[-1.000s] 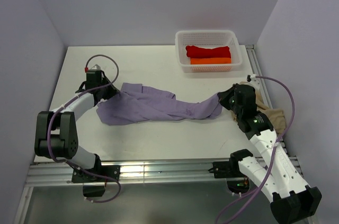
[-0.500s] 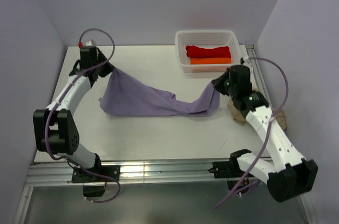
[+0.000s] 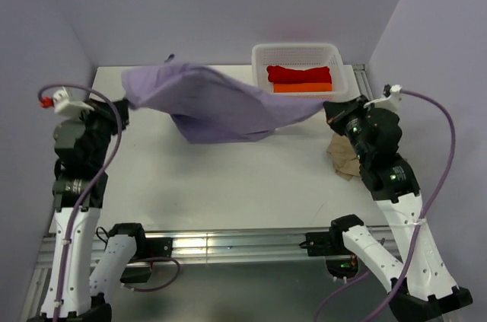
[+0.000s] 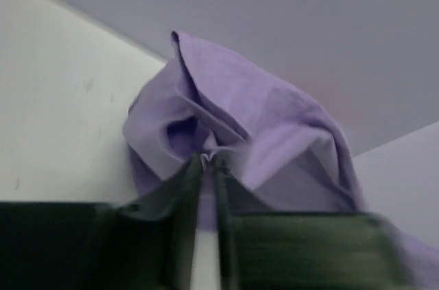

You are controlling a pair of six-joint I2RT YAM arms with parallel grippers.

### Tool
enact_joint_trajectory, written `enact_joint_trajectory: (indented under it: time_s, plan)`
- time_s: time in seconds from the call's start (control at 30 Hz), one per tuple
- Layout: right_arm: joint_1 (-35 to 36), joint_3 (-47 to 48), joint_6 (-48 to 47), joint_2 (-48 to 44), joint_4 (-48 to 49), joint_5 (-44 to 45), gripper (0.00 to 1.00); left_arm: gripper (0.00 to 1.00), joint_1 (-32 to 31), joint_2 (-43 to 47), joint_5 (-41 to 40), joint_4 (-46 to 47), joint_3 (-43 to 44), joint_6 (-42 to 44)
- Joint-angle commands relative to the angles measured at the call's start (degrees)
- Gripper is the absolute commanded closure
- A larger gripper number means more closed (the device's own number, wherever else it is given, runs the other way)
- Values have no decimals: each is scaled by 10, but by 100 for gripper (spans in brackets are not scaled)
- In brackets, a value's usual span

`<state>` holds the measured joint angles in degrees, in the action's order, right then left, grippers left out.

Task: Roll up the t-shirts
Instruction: Flatten the tshirt

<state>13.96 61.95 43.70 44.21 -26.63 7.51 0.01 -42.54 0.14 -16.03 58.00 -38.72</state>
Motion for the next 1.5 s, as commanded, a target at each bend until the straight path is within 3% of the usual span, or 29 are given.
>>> enact_joint_trajectory:
  time_s: [0.0,0.07,0.1,0.13,0.3,0.53,0.73,0.8,1.23,1.4,1.47]
  plan:
    - [-5,-99,23,-25,-11,26,100,75,-1,46,-7,-70,-150,-19]
    - [-5,-131,35,-52,-14,51,100,50,-1,106,-27,-97,-176,-31]
    - [-6,-154,41,-76,-18,58,100,12,-1,120,-39,-106,-188,-39]
    - [-6,-164,47,-87,-21,65,100,1,-1,132,-45,-106,-191,-57]
    - [-7,-187,65,-128,-45,93,100,1,-11,125,-43,-90,-199,-65]
    - [-7,-206,61,-141,-43,91,100,1,-12,-35,13,-29,-194,-37]
    - [-7,-249,60,-139,-13,51,100,10,-12,-124,37,28,-206,-19]
    - [-7,-257,59,-140,-3,45,100,18,-12,-148,55,42,-205,-12]
    - [-7,-271,55,-129,10,37,100,22,-24,-320,29,101,-206,-7]
    - [-7,-272,56,-127,13,33,100,32,-26,-358,33,126,-212,-3]
    - [-7,-274,55,-127,12,34,100,41,-26,-368,36,136,-213,-2]
